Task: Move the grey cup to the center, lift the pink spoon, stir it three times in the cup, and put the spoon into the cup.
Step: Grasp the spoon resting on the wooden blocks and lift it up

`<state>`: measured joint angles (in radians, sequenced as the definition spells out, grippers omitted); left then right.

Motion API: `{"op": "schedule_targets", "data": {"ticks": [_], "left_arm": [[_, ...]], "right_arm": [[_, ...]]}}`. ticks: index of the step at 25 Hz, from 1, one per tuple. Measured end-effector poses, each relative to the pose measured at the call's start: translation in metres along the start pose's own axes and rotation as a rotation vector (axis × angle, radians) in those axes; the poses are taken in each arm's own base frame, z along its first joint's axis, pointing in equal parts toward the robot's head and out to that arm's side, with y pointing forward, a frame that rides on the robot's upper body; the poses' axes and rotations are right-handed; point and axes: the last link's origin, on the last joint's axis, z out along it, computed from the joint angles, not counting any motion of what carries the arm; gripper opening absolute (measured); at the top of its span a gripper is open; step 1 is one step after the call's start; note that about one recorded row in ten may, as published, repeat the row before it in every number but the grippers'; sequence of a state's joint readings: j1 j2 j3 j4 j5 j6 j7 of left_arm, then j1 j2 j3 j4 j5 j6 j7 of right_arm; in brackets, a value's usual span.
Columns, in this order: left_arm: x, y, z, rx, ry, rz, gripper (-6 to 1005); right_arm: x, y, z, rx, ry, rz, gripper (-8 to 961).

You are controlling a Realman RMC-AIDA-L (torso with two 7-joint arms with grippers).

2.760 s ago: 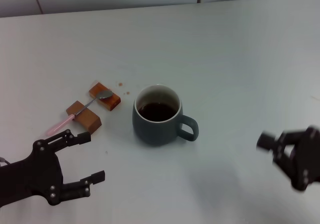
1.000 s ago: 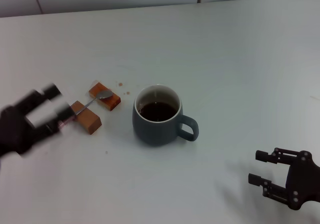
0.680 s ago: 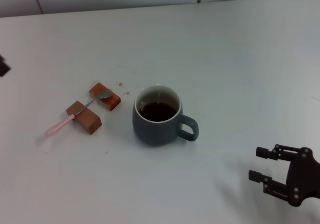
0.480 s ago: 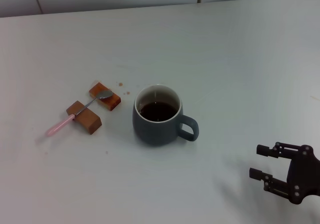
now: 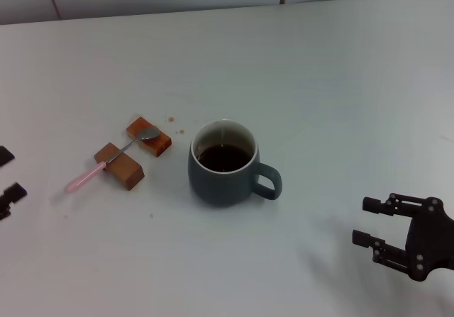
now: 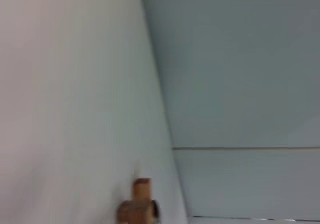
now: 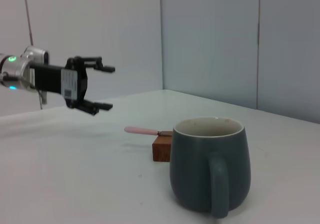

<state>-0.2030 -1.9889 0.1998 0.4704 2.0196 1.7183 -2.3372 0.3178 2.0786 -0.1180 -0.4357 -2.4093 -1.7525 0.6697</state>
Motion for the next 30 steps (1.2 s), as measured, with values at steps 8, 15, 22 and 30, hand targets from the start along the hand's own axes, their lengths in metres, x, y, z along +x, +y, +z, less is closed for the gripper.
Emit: {"op": "schedule_targets", "data": {"ticks": [8, 15, 22, 30], "left_arm": [[-0.010, -0.020, 0.007, 0.074, 0.009, -0.073, 841], [-0.014, -0.027, 0.023, 0.088, 0.004, -0.103, 841], [-0.021, -0.029, 0.037, 0.097, -0.029, -0.106, 841], [-0.024, -0.029, 0.050, 0.094, -0.036, -0.118, 840]], "right_arm": [[-0.001, -0.001, 0.000, 0.005, -0.004, -0.003, 535], [-0.002, -0.004, -0.001, 0.013, -0.008, -0.001, 535], [-0.003, -0.004, -0.001, 0.013, -0.007, -0.002, 535], [-0.003, -0.005, -0.002, 0.015, -0.004, -0.005, 536]]}}
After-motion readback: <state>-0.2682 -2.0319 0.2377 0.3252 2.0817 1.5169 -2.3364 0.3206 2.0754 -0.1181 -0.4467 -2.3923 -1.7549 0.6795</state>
